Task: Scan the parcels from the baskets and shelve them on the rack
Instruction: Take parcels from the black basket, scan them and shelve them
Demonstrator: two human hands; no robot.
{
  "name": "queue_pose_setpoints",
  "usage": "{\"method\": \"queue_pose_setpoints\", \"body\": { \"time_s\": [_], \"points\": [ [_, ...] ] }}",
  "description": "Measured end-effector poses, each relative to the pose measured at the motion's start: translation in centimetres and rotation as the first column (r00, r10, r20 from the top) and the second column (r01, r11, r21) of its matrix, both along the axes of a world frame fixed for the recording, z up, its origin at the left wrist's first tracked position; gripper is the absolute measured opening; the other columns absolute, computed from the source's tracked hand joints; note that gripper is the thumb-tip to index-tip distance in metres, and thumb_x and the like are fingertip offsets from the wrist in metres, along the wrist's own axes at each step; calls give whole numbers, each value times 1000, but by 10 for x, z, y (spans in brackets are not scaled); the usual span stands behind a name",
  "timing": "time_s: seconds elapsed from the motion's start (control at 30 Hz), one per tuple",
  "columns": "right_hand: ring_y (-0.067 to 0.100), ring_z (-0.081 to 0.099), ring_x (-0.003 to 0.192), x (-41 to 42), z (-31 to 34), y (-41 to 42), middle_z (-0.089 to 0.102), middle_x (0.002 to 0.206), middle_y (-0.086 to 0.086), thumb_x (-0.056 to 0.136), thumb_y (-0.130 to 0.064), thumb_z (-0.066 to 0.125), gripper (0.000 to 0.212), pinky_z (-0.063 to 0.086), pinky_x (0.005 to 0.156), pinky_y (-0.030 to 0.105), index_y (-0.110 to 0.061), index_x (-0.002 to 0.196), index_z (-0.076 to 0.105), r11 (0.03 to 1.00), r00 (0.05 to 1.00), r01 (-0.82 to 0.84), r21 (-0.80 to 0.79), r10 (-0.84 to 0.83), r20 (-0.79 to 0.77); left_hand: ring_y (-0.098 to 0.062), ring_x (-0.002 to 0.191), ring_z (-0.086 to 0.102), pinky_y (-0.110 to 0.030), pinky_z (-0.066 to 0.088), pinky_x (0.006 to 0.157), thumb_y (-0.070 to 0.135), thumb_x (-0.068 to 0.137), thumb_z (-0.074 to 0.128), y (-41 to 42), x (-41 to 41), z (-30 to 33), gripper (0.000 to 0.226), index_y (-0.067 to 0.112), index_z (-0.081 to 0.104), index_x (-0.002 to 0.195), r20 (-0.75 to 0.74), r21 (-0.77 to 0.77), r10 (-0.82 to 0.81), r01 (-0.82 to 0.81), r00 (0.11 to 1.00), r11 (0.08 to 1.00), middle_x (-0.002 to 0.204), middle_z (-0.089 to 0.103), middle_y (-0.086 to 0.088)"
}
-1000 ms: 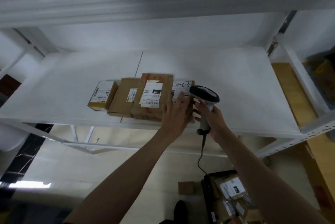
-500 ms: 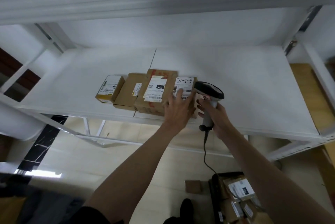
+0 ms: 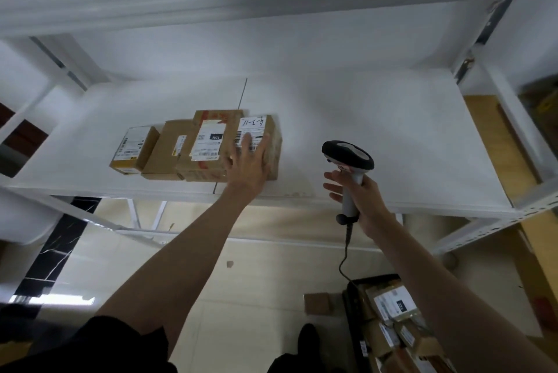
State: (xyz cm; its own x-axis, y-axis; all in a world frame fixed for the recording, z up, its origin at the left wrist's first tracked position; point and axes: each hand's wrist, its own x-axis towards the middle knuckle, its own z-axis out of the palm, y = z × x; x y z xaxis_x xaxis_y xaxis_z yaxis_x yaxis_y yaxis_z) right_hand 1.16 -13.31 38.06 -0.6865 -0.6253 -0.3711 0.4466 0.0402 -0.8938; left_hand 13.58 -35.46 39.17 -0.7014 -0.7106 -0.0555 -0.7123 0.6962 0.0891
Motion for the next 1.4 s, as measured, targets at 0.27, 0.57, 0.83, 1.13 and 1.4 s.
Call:
{"method": "queue_pose_setpoints", "body": {
  "time_s": [0.27, 0.57, 0.83, 1.13, 1.4],
  "points": [
    [32, 75, 96, 11, -8, 58, 77, 109, 11, 93, -16, 71, 32, 59, 87, 40, -7, 124, 65, 998, 998, 65, 23, -65, 24, -39, 152, 13, -61, 10, 122, 22, 95, 62, 95, -27, 0, 58, 18, 42, 150, -365, -17, -409, 433, 836, 901, 156, 31, -14],
    [25, 75, 81, 47, -50, 208, 77, 104, 14, 95, -16, 70, 26, 60, 71, 34, -8, 120, 67, 913, 910, 375, 162, -396, 124, -32, 130, 45, -45, 33, 113, 11, 88, 67, 238, -59, -55, 67, 11, 40, 149, -381, 255, -590, 694, 712, 673, 142, 48, -12],
    [19, 70, 64, 123, -110, 365, 77, 84, 10, 95, -14, 70, 7, 58, 58, 31, -8, 98, 71, 652, 592, 690, 314, -758, 272, -37, 125, 47, -44, 38, 102, 22, 88, 69, 367, -45, -136, 65, 14, 42, 147, -146, 473, -786, 740, 601, 478, 140, 47, -15],
    [15, 69, 63, 186, -189, 450, 76, 90, 11, 95, -17, 70, 11, 54, 56, 29, -11, 104, 70, 468, 326, 799, 376, -864, 384, -36, 127, 47, -45, 44, 98, 25, 91, 66, 459, -19, -217, 55, 14, 47, 142, 92, 600, -896, 694, 435, 398, 142, 45, -14],
    [17, 63, 65, 203, -284, 478, 73, 114, 22, 93, -19, 72, 20, 52, 65, 30, -12, 112, 70, 418, 168, 780, 466, -856, 488, -17, 101, 50, -27, 38, 77, 21, 93, 66, 485, -15, -310, 50, 13, 51, 140, 159, 692, -864, 571, 478, 443, 121, 50, -5]
  ]
}}
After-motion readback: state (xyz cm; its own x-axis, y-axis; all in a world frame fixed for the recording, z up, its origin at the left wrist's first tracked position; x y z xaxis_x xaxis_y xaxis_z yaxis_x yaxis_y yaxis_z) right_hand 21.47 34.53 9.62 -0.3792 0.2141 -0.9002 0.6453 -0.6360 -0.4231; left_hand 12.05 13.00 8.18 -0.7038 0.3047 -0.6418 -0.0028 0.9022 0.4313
